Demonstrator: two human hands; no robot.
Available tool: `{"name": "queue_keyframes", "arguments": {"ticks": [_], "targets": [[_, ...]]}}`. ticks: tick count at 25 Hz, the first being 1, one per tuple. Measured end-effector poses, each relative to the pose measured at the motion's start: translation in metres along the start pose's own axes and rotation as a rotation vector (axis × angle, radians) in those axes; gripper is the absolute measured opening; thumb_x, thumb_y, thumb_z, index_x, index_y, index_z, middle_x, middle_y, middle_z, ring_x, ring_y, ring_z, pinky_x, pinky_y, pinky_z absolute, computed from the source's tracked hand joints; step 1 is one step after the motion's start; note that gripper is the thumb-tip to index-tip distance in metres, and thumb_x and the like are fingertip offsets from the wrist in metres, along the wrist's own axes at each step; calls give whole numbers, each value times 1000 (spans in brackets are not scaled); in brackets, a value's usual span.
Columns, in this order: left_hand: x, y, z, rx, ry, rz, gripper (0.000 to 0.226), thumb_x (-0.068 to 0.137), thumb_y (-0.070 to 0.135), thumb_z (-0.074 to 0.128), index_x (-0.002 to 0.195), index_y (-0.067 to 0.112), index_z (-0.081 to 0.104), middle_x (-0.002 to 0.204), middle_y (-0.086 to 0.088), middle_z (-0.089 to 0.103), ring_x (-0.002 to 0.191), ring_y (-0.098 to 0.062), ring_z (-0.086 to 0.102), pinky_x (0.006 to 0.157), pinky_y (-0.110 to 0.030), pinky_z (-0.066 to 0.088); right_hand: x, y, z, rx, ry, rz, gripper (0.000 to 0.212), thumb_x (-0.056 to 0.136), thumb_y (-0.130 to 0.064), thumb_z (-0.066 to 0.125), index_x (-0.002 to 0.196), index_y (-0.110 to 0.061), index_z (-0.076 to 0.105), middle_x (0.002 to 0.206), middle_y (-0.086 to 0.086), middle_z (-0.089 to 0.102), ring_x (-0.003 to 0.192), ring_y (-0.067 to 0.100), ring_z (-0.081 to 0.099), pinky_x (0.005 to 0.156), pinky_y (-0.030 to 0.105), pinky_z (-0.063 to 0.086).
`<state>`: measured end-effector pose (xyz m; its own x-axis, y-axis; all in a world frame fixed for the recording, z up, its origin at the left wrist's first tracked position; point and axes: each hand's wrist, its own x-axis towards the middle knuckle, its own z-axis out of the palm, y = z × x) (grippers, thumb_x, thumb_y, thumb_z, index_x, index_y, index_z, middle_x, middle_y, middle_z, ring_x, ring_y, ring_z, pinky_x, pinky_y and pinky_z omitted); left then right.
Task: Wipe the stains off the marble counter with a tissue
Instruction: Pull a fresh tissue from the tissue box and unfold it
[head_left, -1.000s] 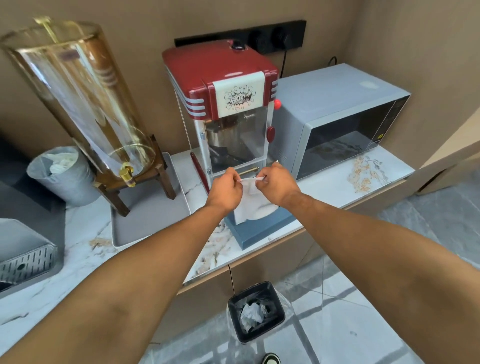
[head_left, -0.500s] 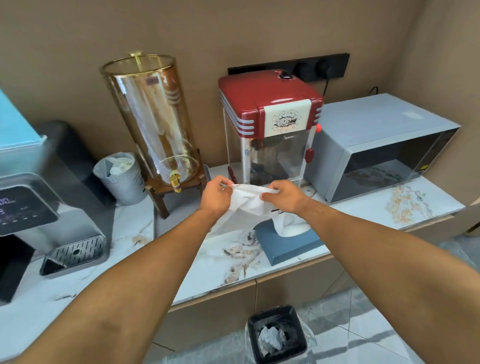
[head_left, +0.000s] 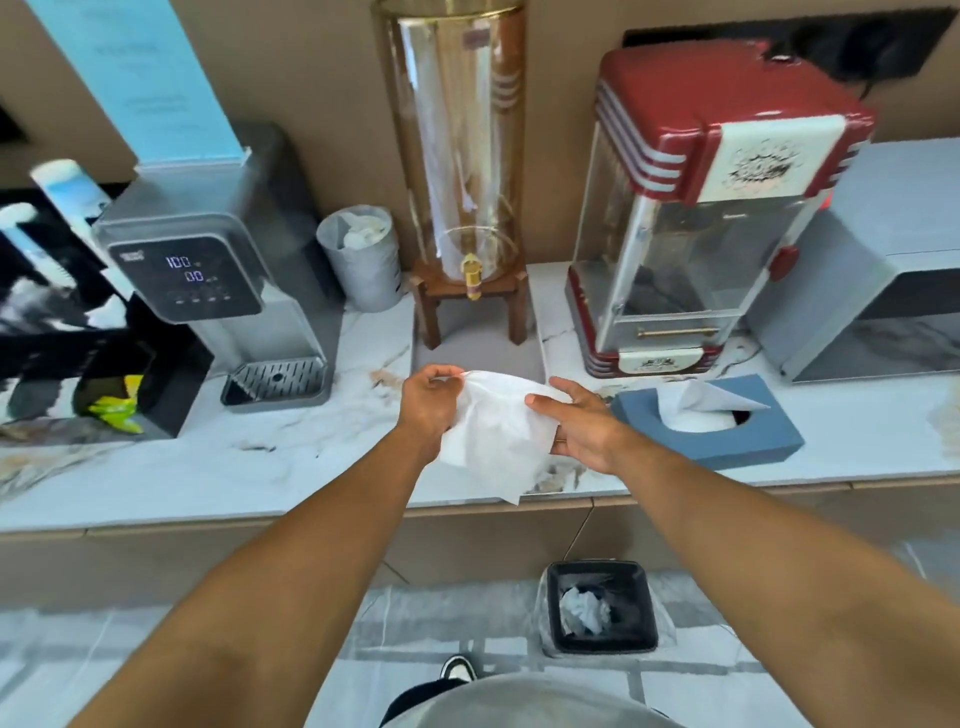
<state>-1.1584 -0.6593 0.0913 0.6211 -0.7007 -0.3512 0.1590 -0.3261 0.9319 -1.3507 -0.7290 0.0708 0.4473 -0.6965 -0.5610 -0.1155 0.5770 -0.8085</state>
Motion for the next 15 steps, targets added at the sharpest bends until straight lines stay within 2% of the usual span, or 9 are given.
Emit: {"name": "queue_keyframes", "arguments": {"ticks": [2, 4, 5, 7, 9, 11, 12, 13, 15], "targets": [[-4, -10, -24, -9, 30, -28, 22, 93, 2, 62, 81, 20, 68, 76, 8, 68, 62, -7, 64, 47, -10, 49, 4, 18, 14, 11, -78, 2, 91, 77, -18, 82, 147, -38, 28, 129, 8, 63, 105, 31, 69, 87, 48, 57], [-5, -18, -45, -117, 67, -105, 22, 92, 0, 62, 82, 18, 70, 83, 0, 70, 67, -18, 66, 59, -19, 56, 8, 30, 25, 8, -134, 6, 97, 73, -14, 84, 144, -48, 28, 127, 8, 65, 103, 31, 70, 89, 50, 57], [-5, -23, -55, -163, 94, -157, 22, 92, 0, 63, 83, 18, 72, 87, -3, 72, 72, -23, 67, 68, -26, 59, 10, 35, 31, 6, -155, 4, 94, 72, -11, 85, 141, -50, 34, 124, 9, 66, 103, 31, 71, 89, 50, 57], [-4, -32, -71, -142, 143, -237, 15, 93, 9, 65, 88, 20, 74, 100, -6, 73, 82, -28, 67, 84, -39, 60, 11, 41, 44, -8, -207, -20, 76, 72, -7, 84, 131, -43, 52, 116, 13, 69, 101, 29, 71, 85, 44, 58], [-1, -39, -83, -169, 157, -279, 12, 94, 12, 65, 98, 17, 74, 108, -11, 73, 86, -29, 66, 91, -43, 59, 12, 43, 57, -61, -281, -36, 56, 72, -6, 83, 119, -30, 65, 114, 13, 70, 101, 26, 71, 88, 40, 57], [4, -43, -91, -217, 158, -318, 16, 95, 13, 62, 107, 10, 72, 104, -10, 74, 81, -26, 67, 78, -34, 62, 14, 43, 68, -141, -312, -42, 52, 66, -6, 87, 113, -22, 70, 121, 13, 69, 109, 27, 68, 96, 41, 54], [7, -43, -93, -210, 149, -349, 15, 94, 17, 64, 106, 10, 71, 96, -7, 74, 77, -25, 68, 69, -31, 61, 16, 43, 72, -206, -291, -57, 55, 62, -7, 88, 113, -21, 71, 124, 13, 67, 113, 28, 65, 99, 42, 52], [11, -43, -96, -200, 118, -393, 13, 93, 21, 68, 102, 11, 70, 90, -5, 73, 75, -25, 69, 65, -31, 60, 17, 43, 77, -288, -249, -80, 56, 60, -6, 88, 112, -21, 72, 126, 11, 66, 116, 26, 63, 101, 41, 51], [18, -45, -101, -224, -27, -479, 21, 91, 27, 72, 100, 8, 69, 92, -10, 76, 80, -31, 74, 70, -38, 61, 21, 45, 84, -419, -137, -139, 52, 64, 1, 84, 109, -21, 73, 124, 4, 65, 112, 15, 62, 93, 30, 54]]}}
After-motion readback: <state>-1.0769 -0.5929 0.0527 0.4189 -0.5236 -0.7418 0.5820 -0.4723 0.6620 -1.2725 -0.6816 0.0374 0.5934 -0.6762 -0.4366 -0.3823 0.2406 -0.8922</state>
